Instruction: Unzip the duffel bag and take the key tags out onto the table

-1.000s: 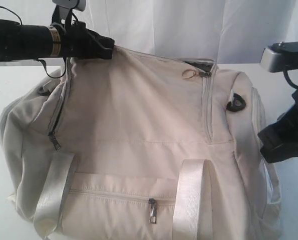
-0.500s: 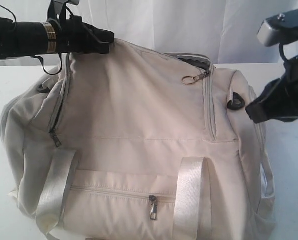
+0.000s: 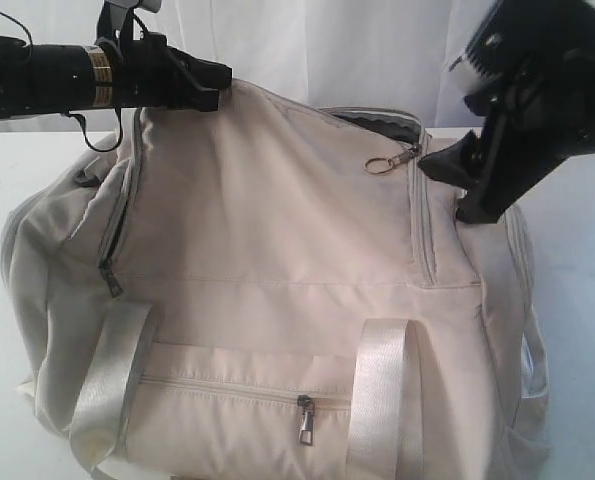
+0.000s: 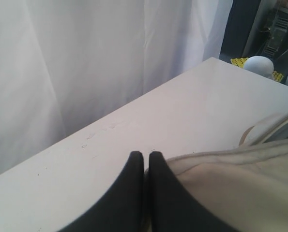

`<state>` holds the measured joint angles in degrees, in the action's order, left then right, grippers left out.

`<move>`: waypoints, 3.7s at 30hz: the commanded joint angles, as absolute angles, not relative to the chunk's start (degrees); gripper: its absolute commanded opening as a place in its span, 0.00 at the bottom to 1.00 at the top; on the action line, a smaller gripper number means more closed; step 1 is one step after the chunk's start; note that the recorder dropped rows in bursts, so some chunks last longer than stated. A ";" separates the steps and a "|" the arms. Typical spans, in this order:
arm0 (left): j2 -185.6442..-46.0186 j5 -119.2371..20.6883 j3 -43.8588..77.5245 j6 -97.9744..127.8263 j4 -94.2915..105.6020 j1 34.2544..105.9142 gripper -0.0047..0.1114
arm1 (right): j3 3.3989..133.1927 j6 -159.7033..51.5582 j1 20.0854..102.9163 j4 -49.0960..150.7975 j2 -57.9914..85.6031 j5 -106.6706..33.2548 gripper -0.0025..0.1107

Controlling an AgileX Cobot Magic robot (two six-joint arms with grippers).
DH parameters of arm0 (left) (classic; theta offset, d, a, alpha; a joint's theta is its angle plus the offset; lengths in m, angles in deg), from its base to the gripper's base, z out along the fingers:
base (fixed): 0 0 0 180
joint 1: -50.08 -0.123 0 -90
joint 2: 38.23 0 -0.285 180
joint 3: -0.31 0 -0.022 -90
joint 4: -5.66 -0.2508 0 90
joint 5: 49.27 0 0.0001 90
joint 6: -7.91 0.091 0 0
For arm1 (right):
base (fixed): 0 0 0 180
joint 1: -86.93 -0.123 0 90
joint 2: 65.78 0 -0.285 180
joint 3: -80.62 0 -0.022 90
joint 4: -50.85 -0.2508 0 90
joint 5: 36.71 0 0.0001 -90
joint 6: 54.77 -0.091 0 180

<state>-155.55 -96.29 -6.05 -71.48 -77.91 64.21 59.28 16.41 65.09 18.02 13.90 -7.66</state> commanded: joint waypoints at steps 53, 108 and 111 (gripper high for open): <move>-154.66 -99.21 -6.57 -71.48 -78.12 63.95 0.04 | 59.40 28.77 55.05 17.59 33.51 -36.71 0.10; -154.66 -97.55 -6.57 -71.48 -77.65 63.95 0.04 | 59.29 1.73 55.05 47.36 29.06 -19.99 0.42; -154.66 -97.55 -6.57 -71.48 -77.47 63.95 0.04 | 59.29 -5.97 55.05 54.34 30.37 -19.99 0.39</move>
<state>-155.55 -97.78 -6.05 -71.48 -78.17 64.21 59.28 -2.19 55.00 50.19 29.58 -20.26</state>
